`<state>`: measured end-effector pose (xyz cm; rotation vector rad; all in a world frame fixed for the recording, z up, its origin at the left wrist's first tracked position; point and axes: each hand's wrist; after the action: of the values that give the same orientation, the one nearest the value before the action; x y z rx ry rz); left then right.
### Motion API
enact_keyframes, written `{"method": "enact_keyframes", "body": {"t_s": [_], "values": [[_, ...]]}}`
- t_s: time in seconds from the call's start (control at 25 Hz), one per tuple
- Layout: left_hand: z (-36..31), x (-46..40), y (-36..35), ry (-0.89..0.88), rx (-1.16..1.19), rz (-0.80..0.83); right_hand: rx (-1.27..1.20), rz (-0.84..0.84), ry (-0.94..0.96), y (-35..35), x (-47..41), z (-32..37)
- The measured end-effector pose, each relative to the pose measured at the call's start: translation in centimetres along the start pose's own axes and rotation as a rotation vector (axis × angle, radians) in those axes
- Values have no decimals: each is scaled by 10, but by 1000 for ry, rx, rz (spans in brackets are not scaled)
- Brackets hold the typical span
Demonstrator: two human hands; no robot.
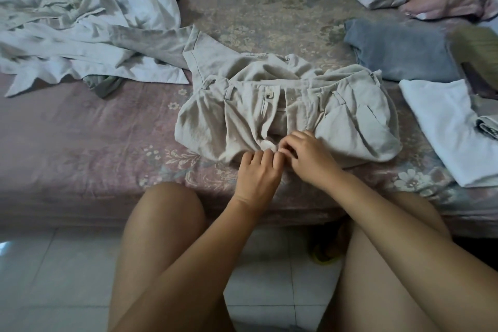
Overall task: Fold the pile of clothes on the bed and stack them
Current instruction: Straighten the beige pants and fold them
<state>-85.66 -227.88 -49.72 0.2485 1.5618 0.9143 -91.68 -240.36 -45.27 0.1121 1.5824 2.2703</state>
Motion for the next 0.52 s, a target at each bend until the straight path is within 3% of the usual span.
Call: {"method": "enact_keyframes", "body": {"t_s": [0.12,0.24,0.52], "values": [[-3,10,-2,-24,-1,-22,-149,76,-72,11,-5,-6],[5,10,1,-109,16,-33,-142,176,-72,13,-5,-5],[11,-8,8,-260,103,63,192,298,68,31,-16,11]]}}
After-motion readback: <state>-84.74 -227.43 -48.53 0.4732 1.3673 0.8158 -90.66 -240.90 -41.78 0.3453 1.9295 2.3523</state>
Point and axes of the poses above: each hand's wrist, its own x-axis away from the middle knuckle, its own y-axis out of the back of the hand, z = x × y, and after that the axes turned 2 degrees about -z, right-handed
